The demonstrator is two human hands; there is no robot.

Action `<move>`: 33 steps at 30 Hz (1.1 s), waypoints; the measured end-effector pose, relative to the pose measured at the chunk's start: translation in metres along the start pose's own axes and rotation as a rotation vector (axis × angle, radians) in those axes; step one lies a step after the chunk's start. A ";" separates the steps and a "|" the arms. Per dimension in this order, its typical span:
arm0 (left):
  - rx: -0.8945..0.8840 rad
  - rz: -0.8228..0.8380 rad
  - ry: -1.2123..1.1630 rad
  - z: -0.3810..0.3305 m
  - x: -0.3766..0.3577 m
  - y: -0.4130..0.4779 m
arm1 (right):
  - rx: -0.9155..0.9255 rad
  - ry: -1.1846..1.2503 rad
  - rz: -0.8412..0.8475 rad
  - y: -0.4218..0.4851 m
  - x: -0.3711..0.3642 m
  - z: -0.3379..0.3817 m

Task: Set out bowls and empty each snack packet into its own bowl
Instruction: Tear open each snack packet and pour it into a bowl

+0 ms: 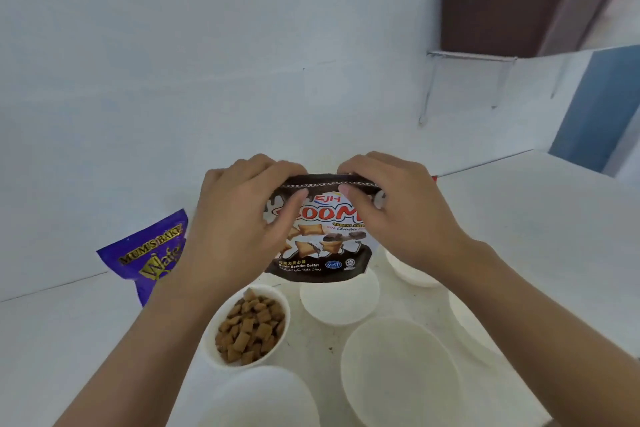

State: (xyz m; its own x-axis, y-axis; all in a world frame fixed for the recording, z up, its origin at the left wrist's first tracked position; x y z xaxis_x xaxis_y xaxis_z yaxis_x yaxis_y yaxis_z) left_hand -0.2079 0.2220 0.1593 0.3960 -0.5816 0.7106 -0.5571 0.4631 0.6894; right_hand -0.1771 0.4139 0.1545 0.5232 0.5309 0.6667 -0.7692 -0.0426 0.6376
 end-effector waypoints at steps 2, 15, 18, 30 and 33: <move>-0.047 -0.004 -0.044 -0.034 -0.015 0.010 | -0.017 -0.032 -0.048 -0.016 0.032 -0.022; -0.147 -0.026 -0.323 -0.286 -0.130 0.026 | -0.085 -0.180 -0.173 -0.172 0.220 -0.169; -0.144 0.051 -0.352 -0.338 -0.157 0.014 | -0.134 -0.164 -0.142 -0.214 0.251 -0.201; -0.039 0.315 -0.526 -0.454 -0.231 -0.081 | -0.313 -0.157 0.028 -0.373 0.292 -0.256; 0.009 0.408 -0.510 -0.463 -0.262 -0.118 | -0.377 -0.148 0.100 -0.416 0.277 -0.274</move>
State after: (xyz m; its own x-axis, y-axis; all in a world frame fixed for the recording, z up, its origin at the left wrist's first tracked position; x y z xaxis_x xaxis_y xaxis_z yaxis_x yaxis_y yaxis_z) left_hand 0.0924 0.6296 -0.0430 -0.2429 -0.6057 0.7577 -0.5964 0.7093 0.3758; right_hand 0.1879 0.8104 -0.0316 0.4650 0.4115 0.7839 -0.8850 0.2393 0.3994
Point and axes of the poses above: each hand's wrist, its own y-axis towards the middle knuckle, its own x-axis out of the back of the hand, z = x × y, the point moved 3 cm from there along y, towards the middle knuckle, and after that the axes turned 4 degrees about -x, right-handed, at the moved point
